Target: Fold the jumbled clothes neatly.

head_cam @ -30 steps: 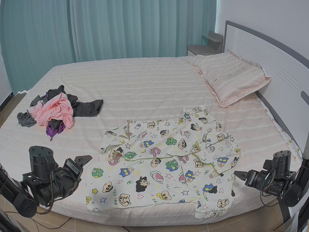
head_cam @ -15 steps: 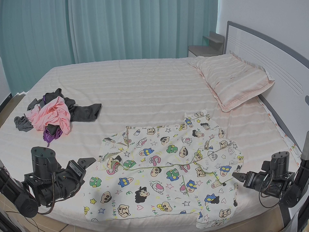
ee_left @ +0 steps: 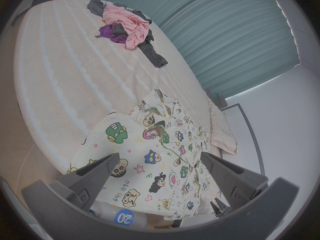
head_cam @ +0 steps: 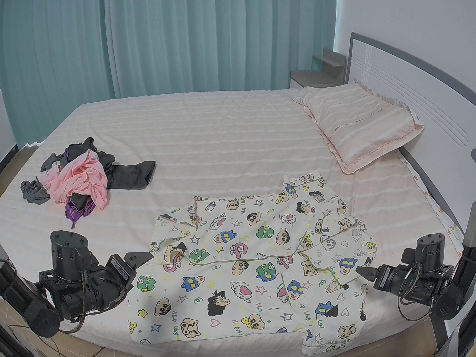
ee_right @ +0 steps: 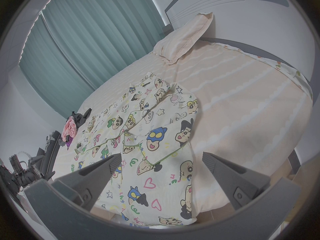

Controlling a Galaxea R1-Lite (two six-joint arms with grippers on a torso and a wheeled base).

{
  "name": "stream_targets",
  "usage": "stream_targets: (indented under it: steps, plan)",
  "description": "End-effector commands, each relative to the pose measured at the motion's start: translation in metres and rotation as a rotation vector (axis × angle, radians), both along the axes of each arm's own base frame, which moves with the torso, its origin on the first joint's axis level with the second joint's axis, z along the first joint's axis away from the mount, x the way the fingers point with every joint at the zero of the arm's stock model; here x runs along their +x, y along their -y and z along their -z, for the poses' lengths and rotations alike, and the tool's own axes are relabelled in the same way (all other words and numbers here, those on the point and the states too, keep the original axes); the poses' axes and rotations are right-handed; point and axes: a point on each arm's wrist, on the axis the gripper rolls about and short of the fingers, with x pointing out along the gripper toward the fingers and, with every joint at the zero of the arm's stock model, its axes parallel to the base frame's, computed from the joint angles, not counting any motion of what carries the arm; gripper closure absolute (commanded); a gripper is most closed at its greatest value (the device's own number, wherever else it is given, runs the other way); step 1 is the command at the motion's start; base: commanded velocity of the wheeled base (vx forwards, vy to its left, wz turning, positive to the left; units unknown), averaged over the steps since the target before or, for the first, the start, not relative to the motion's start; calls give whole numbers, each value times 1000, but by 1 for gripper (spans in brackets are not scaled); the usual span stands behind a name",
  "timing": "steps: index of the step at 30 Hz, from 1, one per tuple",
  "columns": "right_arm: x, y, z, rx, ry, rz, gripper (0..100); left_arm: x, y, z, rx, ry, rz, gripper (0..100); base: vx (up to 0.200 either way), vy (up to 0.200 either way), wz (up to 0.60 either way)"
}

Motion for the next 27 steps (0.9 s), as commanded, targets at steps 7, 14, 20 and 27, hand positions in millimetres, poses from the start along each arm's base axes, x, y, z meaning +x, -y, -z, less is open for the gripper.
stream_targets:
  steps: [7, 14, 20, 27]
  plan:
    - [-2, 0, -1, 0, 0, -1, 0, 2, -1, 1, 1, -7, -5, 0, 0, 200, 0]
    - [0, 0, -2, 32, 11, 20, 0, 3, 2, 5, 9, -20, 6, 0, 0, 86, 0]
    - [3, -5, -6, 92, 55, 33, 0, 20, 13, 12, 23, -36, 18, 0, 0, 0, 0]
    - [2, -7, -6, 98, 51, 26, 0, 36, 29, 10, -8, -10, 40, 0, 0, 0, 0]
